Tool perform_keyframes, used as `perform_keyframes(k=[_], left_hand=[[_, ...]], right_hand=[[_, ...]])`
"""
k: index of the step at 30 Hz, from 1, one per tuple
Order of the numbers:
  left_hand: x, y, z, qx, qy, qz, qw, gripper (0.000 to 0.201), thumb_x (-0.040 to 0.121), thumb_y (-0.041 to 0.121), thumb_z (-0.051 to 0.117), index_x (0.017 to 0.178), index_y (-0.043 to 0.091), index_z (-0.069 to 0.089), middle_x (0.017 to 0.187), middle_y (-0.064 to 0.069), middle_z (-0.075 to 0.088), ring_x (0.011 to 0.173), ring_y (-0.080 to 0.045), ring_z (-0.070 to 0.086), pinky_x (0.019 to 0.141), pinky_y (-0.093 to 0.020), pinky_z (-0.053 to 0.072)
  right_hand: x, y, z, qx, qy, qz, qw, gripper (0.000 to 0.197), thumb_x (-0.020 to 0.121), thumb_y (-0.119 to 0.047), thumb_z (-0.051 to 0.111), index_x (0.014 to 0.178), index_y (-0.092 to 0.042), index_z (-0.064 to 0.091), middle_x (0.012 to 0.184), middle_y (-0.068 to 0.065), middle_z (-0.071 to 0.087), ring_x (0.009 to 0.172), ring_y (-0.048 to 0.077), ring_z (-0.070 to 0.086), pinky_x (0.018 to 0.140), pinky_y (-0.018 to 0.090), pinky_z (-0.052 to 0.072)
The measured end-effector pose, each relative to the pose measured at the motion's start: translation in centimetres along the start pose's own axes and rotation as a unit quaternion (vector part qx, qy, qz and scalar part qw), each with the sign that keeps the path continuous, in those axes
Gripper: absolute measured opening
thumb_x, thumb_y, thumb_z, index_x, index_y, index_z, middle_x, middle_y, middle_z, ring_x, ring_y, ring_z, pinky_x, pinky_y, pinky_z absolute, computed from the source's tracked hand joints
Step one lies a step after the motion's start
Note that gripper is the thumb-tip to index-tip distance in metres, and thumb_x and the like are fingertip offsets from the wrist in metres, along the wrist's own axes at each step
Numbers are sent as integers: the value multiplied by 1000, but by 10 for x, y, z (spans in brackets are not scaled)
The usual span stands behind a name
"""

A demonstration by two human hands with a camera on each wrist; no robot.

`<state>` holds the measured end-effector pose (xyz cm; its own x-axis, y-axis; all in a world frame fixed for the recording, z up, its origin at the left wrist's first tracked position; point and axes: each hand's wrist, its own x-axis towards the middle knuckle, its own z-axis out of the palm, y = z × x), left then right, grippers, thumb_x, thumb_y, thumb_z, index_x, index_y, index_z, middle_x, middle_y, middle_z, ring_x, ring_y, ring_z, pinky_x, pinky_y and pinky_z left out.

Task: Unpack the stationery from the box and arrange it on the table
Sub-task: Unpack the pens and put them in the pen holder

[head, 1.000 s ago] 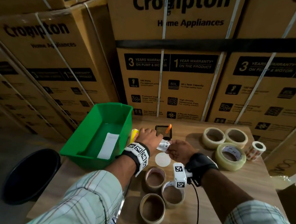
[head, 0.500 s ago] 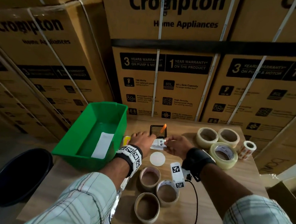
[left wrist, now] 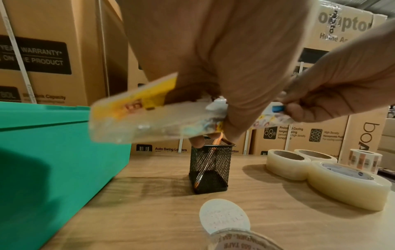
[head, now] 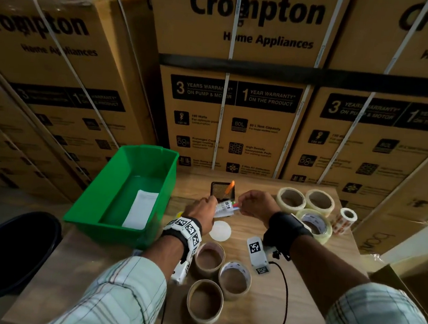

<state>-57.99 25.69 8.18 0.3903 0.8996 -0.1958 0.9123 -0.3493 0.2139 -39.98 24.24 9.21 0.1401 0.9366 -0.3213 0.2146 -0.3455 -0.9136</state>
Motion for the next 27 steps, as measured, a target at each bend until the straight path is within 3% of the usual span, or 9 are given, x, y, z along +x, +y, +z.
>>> perform_keyframes(k=[2, 4, 7, 11, 17, 21, 23, 27], left_hand=[[0, -4, 2, -16, -7, -12, 1000, 47, 87, 13, 61, 128, 12, 39, 120, -14, 59, 105, -33, 60, 88, -44, 51], [-1, -6, 4, -36, -11, -24, 999, 47, 88, 14, 59, 129, 10, 37, 119, -16, 59, 105, -35, 60, 87, -44, 50], [0, -6, 5, -81, -6, -29, 996, 40, 89, 18, 54, 125, 11, 38, 116, -17, 60, 103, -37, 60, 87, -46, 51], [3, -4, 2, -106, -11, -43, 993, 40, 89, 18, 53, 125, 10, 34, 118, -19, 59, 106, -40, 60, 87, -47, 50], [5, -12, 2, -119, -30, -69, 990, 35, 88, 13, 49, 121, 10, 36, 117, -19, 61, 107, -37, 61, 89, -43, 50], [4, -15, 3, -123, -52, -68, 989, 39, 87, 15, 50, 123, 12, 37, 119, -18, 60, 109, -36, 60, 92, -45, 49], [4, -19, 6, -117, -69, -67, 988, 45, 87, 17, 53, 129, 13, 35, 124, -17, 58, 112, -35, 59, 93, -45, 49], [3, -27, 11, -128, -91, -69, 985, 53, 89, 14, 50, 138, 20, 28, 123, -16, 58, 109, -34, 60, 86, -38, 47]], right_hand=[[0, -9, -8, -42, 12, -21, 999, 27, 83, 12, 56, 72, -12, 63, 78, 12, 64, 72, 21, 58, 74, 36, 54], [-1, -21, -19, -77, 23, -36, 996, 20, 84, 8, 57, 79, -10, 64, 80, 7, 64, 73, 18, 59, 65, 26, 52], [0, -43, -31, -123, 49, -69, 989, 13, 84, 2, 62, 85, -10, 66, 83, 4, 65, 77, 17, 61, 65, 23, 52], [-5, -82, -40, -242, 63, -153, 956, 8, 86, -4, 61, 87, -11, 66, 84, 1, 64, 74, 11, 60, 62, 16, 48], [-1, -119, -52, -294, 142, -243, 913, 10, 81, -4, 62, 83, -10, 70, 84, 0, 67, 81, 15, 64, 75, 28, 56], [13, -112, -41, -305, 148, -235, 911, 10, 82, -5, 62, 82, -13, 68, 85, 0, 66, 81, 15, 63, 73, 26, 55], [23, -100, -31, -311, 145, -218, 914, 13, 83, -5, 62, 79, -16, 67, 85, -1, 66, 80, 14, 62, 67, 23, 49], [40, -73, -15, -331, 126, -195, 915, 21, 84, -4, 57, 75, -20, 67, 83, -1, 67, 78, 14, 60, 63, 19, 40]])
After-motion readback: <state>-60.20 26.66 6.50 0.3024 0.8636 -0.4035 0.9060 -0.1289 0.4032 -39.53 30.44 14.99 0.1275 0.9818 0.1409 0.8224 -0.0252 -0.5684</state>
